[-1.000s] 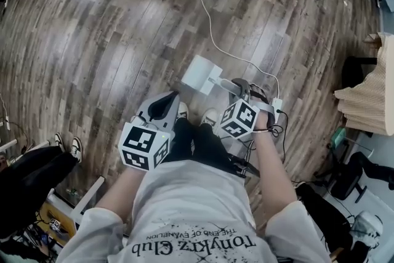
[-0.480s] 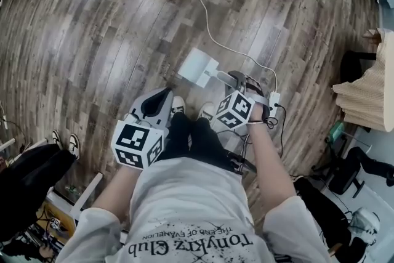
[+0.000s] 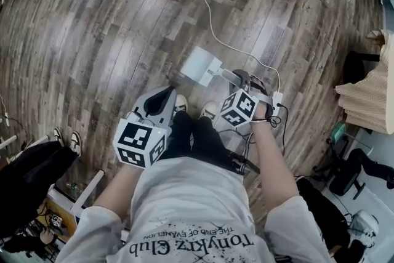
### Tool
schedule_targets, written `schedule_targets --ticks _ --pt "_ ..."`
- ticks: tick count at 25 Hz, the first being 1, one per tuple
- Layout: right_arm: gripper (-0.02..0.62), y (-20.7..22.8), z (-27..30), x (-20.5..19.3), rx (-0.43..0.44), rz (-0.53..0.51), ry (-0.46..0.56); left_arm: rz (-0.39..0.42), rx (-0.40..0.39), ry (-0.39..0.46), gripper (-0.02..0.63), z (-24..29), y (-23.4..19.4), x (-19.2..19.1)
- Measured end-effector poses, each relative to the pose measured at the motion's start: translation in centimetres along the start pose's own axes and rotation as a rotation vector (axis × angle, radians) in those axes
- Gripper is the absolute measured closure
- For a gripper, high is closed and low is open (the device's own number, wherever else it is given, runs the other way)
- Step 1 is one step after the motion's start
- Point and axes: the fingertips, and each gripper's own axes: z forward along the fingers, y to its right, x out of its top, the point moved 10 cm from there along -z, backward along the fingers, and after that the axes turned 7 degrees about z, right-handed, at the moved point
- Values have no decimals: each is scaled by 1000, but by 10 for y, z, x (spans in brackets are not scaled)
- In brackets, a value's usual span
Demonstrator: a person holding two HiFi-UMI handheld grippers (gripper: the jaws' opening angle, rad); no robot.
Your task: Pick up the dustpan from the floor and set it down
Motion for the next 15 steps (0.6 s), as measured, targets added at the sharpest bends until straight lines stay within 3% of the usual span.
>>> schedule_targets --ticks 15 --pt "538 7 1 -5 50 40 -36 -11 -13 1 583 10 1 1"
